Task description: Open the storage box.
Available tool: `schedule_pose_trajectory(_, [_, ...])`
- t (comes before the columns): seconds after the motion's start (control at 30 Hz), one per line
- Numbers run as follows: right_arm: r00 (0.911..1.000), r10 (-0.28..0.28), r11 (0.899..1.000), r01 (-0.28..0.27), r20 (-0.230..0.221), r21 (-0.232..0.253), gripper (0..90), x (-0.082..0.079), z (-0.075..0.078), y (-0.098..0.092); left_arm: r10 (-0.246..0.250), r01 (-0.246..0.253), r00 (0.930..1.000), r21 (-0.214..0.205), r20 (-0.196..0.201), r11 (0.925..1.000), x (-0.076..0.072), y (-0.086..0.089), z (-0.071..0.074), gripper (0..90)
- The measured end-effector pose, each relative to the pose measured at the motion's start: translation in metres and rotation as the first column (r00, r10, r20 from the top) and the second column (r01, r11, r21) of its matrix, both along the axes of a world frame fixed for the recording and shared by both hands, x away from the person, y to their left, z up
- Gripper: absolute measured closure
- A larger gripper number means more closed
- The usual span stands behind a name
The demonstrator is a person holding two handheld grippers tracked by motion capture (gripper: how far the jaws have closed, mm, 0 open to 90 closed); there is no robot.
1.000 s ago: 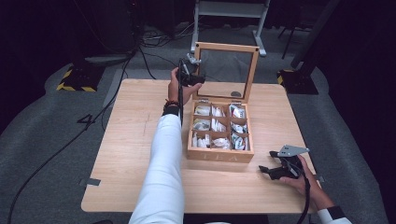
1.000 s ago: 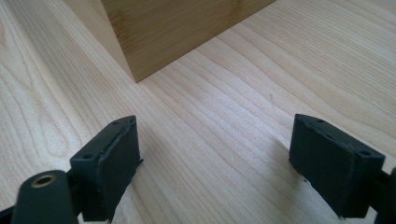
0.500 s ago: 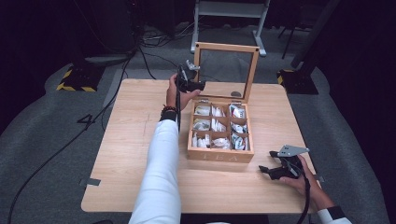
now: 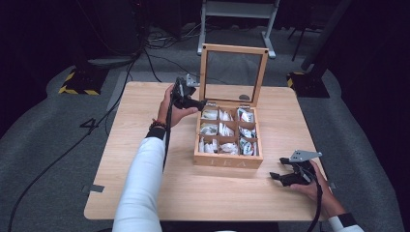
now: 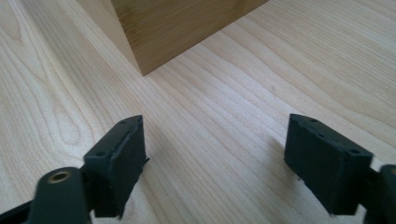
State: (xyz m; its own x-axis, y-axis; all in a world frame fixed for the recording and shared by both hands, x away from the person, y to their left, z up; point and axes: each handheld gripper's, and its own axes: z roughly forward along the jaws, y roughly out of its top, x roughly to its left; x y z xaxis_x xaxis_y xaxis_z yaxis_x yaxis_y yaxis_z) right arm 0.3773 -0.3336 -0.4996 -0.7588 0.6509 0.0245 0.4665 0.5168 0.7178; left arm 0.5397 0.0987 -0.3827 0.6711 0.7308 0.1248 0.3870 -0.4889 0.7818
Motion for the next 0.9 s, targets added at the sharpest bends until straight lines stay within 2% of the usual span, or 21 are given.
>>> schedule_pose_trajectory(0.07, [1.0000, 0.001, 1.000, -0.001, 0.007, 0.022, 24.4, 0.000, 0.004, -0.003, -0.012, 0.012, 0.9999, -0.005, -0.003, 0.9999, -0.015, 0.012, -0.002, 18.4])
schedule_pose_trajectory(0.1, [1.0000, 0.001, 1.000, -0.001, 0.007, 0.022, 24.4, 0.000, 0.004, -0.003, -0.012, 0.012, 0.9999, -0.005, -0.003, 0.9999, -0.015, 0.012, -0.002, 18.4])
schedule_pose_trajectory(0.13, [0.9998, 0.010, 0.999, -0.011, 0.016, 0.043, 26.0, -0.001, 0.010, -0.004, -0.013, 0.013, 0.9999, -0.008, 0.000, 0.9999, -0.019, 0.016, -0.003, 18.4])
schedule_pose_trajectory(0.17, [0.9998, 0.010, 0.999, -0.011, 0.016, 0.043, 26.0, -0.001, 0.010, -0.004, -0.013, 0.013, 0.9999, -0.006, 0.005, 0.9999, -0.024, 0.021, -0.003, 18.4])
schedule_pose_trajectory(0.2, [0.9991, 0.016, 0.998, -0.019, 0.038, 0.062, 29.5, -0.001, 0.019, -0.004, -0.014, 0.014, 0.9999, -0.013, 0.003, 0.9998, -0.029, 0.025, -0.005, 18.4])
schedule_pose_trajectory(0.23, [0.9991, 0.016, 0.998, -0.019, 0.038, 0.062, 29.5, -0.001, 0.019, -0.004, -0.016, 0.016, 0.9999, -0.010, 0.005, 0.9998, -0.035, 0.030, -0.005, 18.4])
schedule_pose_trajectory(0.3, [0.9980, 0.022, 0.996, -0.027, 0.060, 0.080, 32.5, -0.003, 0.028, -0.003, -0.023, 0.023, 0.9997, -0.003, 0.008, 0.9997, -0.045, 0.038, -0.008, 18.4])
schedule_pose_trajectory(0.33, [0.9964, 0.031, 0.996, -0.038, 0.079, 0.078, 33.2, -0.002, 0.036, -0.001, -0.027, 0.027, 0.9996, 0.009, 0.003, 0.9996, -0.056, 0.045, -0.012, 18.3])
schedule_pose_trajectory(0.37, [0.9964, 0.031, 0.996, -0.038, 0.079, 0.078, 33.2, -0.002, 0.036, -0.001, -0.027, 0.027, 0.9996, 0.009, 0.003, 0.9996, -0.056, 0.045, -0.012, 17.7])
schedule_pose_trajectory(0.4, [0.9949, 0.045, 0.996, -0.052, 0.090, 0.076, 34.7, -0.002, 0.043, 0.001, -0.038, 0.038, 0.9993, 0.012, 0.003, 0.9992, -0.063, 0.049, -0.015, 16.9])
schedule_pose_trajectory(0.43, [0.9949, 0.045, 0.996, -0.052, 0.090, 0.076, 34.7, -0.002, 0.043, 0.001, -0.047, 0.047, 0.9989, 0.012, 0.003, 0.9988, -0.067, 0.051, -0.017, 16.9])
schedule_pose_trajectory(0.47, [0.9932, 0.060, 0.996, -0.066, 0.100, 0.056, 35.5, -0.002, 0.049, 0.003, -0.056, 0.056, 0.9984, 0.034, -0.003, 0.9979, -0.077, 0.056, -0.024, 16.8])
schedule_pose_trajectory(0.5, [0.9932, 0.060, 0.996, -0.066, 0.100, 0.056, 35.5, -0.002, 0.049, 0.003, -0.056, 0.056, 0.9984, 0.034, -0.003, 0.9979, -0.077, 0.056, -0.024, 16.9])
schedule_pose_trajectory(0.53, [0.9917, 0.073, 0.994, -0.081, 0.106, 0.070, 35.7, -0.001, 0.055, 0.004, -0.052, 0.052, 0.9986, 0.029, -0.007, 0.9982, -0.086, 0.062, -0.030, 16.9])
schedule_pose_trajectory(0.57, [0.9917, 0.073, 0.994, -0.081, 0.106, 0.070, 35.7, -0.001, 0.055, 0.004, -0.052, 0.052, 0.9986, 0.029, -0.007, 0.9982, -0.086, 0.062, -0.030, 16.9])
schedule_pose_trajectory(0.7, [0.9885, 0.078, 0.994, -0.088, 0.130, 0.072, 36.0, 0.003, 0.067, 0.006, -0.046, 0.047, 0.9985, 0.038, -0.030, 0.9982, -0.104, 0.073, -0.046, 17.0])
schedule_pose_trajectory(0.77, [0.9879, 0.080, 0.993, -0.090, 0.133, 0.074, 36.0, 0.004, 0.069, 0.008, -0.048, 0.049, 0.9983, 0.044, -0.035, 0.9978, -0.107, 0.074, -0.049, 17.0])
schedule_pose_trajectory(0.9, [0.9847, 0.094, 0.992, -0.104, 0.147, 0.064, 37.0, 0.007, 0.076, 0.013, -0.048, 0.053, 0.9971, 0.070, -0.059, 0.9962, -0.120, 0.075, -0.062, 17.1])
